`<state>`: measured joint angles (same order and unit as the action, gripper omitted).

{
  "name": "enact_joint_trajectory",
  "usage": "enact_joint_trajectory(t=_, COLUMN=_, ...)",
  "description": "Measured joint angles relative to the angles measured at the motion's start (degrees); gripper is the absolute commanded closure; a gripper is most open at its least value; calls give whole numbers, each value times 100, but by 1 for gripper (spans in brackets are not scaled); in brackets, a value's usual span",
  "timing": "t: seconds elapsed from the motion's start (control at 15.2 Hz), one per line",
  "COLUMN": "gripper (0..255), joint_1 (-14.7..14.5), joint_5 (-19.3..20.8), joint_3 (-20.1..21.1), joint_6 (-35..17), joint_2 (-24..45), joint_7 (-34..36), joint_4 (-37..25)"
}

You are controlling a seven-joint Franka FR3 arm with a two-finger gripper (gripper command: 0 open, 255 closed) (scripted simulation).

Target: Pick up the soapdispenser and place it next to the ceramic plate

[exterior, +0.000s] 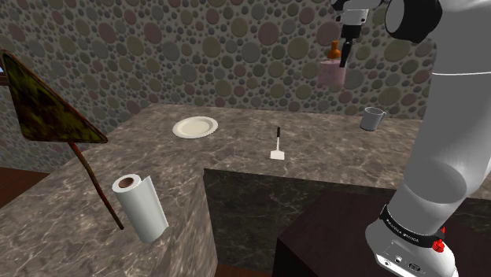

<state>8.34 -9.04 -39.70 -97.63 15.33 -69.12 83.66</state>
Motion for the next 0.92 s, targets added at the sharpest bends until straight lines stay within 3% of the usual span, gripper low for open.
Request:
enact_joint_trajectory(t=0.46, gripper=255, joint_1=141, joint_5=-91, joint_3=-14, joint_6=599, joint_2=144, joint_7=-39, joint_4=-720)
enact_joint_trajectory(t=0.92, gripper=255, joint_1=-647, joint_5=382, joint_3=193, joint_6=153, joint_2=-518, joint_7=826, joint_4=245)
